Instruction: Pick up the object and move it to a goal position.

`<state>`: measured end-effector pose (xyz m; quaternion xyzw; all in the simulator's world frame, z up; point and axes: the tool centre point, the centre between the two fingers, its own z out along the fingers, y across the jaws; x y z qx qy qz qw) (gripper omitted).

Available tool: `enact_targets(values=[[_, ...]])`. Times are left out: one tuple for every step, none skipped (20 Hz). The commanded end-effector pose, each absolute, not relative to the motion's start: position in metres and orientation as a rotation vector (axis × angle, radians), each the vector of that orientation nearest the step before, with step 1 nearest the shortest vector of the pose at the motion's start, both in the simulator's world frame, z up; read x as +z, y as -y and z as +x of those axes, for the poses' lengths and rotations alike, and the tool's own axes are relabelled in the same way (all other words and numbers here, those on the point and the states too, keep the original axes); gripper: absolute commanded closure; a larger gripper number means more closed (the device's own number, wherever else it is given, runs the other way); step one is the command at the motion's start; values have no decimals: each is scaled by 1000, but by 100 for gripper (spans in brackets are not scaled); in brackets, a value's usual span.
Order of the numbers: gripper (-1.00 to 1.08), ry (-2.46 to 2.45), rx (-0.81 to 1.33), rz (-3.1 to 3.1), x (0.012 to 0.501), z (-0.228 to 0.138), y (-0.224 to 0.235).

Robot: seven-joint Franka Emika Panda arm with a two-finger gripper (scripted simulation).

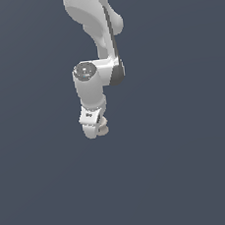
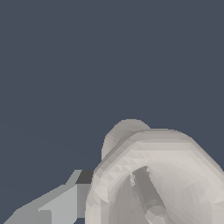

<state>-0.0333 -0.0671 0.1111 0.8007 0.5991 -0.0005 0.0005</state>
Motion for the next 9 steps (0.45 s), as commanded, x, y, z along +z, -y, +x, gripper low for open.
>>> enact_targets(values=[[108,-1883,-1,2514,117,-42,75],[108,-1883,-1,2514,118,-45,78],[108,-1883,-1,2514,120,-47,80],[108,-1883,-1,2514,121,-49,82],[108,-1883,0,2514,122,-51,84],[108,-1883,0,2514,123,-52,85],[108,-1883,0,2514,124,-53,86],[108,-1883,0,2514,124,-53,87],[108,-1883,0,2514,124,-53,87]])
